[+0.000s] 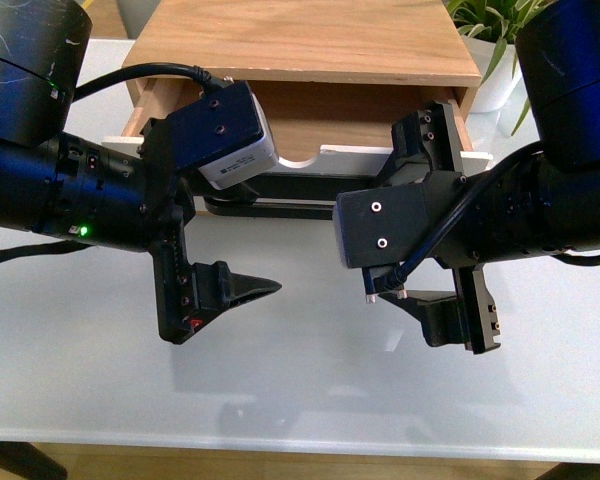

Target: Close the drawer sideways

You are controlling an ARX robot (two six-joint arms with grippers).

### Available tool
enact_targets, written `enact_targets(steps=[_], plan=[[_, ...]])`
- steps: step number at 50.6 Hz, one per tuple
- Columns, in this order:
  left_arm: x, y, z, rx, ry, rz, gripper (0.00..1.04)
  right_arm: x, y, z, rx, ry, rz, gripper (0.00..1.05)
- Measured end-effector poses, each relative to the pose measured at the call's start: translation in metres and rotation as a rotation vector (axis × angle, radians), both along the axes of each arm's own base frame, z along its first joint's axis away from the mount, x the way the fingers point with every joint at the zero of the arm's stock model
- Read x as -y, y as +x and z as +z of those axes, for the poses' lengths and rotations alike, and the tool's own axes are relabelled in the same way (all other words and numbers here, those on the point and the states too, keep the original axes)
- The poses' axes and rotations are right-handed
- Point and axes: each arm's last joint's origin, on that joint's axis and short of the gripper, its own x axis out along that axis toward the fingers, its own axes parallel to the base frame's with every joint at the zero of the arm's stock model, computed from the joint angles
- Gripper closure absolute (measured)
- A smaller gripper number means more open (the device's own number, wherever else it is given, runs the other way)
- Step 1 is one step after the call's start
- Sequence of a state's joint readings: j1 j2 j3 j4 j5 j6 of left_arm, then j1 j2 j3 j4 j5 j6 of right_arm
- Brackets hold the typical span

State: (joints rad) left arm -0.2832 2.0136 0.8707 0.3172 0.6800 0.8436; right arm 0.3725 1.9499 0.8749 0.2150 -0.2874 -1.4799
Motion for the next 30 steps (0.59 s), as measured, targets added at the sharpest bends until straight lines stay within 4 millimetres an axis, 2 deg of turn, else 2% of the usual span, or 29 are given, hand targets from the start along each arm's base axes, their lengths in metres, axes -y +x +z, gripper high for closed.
enact_targets(steps=[30], plan=[[0.004,0.012,-0.003,-0.023,0.021,-0.016,0.09,-0.012,0.009,-0.016,-0.01,-0.011,-0.021,0.09]])
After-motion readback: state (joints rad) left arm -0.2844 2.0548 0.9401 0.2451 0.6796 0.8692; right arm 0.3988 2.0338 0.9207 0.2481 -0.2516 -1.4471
